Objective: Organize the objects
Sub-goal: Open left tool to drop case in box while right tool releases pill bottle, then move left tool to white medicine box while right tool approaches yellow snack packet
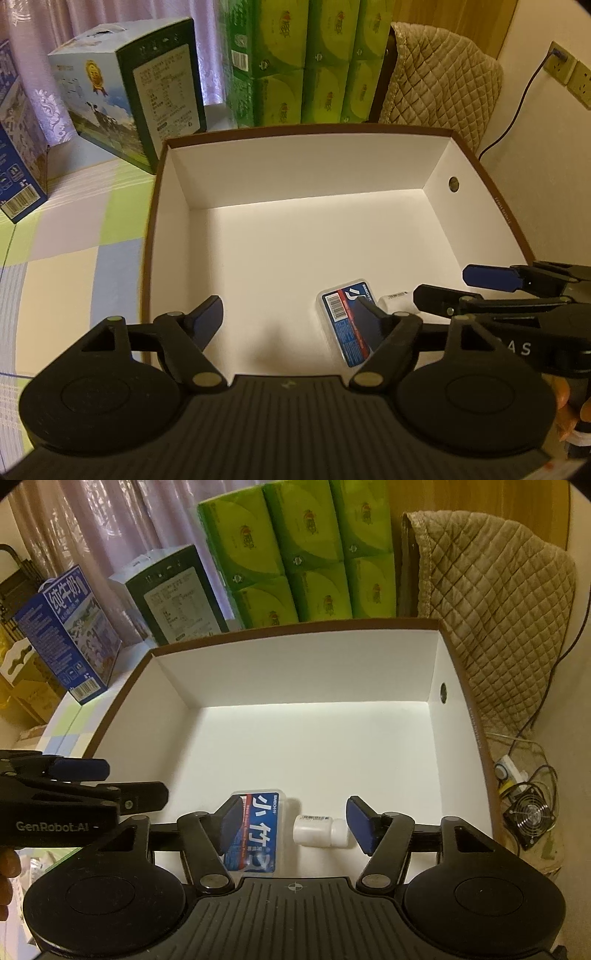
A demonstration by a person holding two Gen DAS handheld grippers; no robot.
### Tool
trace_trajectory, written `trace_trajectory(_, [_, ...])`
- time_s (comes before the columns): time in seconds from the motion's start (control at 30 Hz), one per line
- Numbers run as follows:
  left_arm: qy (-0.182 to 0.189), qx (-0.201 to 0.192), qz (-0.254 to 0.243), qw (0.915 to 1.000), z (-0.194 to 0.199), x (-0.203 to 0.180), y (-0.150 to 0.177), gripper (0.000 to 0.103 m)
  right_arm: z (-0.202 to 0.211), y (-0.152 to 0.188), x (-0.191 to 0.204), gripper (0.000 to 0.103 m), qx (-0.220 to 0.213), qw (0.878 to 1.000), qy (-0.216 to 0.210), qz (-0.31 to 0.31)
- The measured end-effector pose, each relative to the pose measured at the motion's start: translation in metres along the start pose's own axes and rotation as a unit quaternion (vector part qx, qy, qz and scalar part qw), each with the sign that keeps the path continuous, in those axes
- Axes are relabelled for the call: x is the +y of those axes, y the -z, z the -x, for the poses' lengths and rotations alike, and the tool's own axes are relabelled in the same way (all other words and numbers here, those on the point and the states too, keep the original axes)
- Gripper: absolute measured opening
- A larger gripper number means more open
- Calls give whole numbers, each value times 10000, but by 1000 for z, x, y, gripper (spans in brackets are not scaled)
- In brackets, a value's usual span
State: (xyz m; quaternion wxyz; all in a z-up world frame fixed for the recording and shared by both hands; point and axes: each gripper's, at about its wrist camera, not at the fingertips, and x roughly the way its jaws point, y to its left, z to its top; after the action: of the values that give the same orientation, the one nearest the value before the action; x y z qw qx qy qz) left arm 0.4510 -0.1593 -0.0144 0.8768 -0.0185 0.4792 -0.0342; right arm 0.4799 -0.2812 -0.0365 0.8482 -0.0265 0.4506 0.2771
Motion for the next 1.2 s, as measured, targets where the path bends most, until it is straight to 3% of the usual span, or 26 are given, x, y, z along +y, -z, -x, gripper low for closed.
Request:
trace_trajectory(0.63, [131,-608,224,9978,100,60,57,81,85,52,50,62,-643,9970,212,-364])
trace_trajectory(1.2, [-200,-409,505,9977,147,182,153,83,103,117,146,62,-567,9960,273,-630])
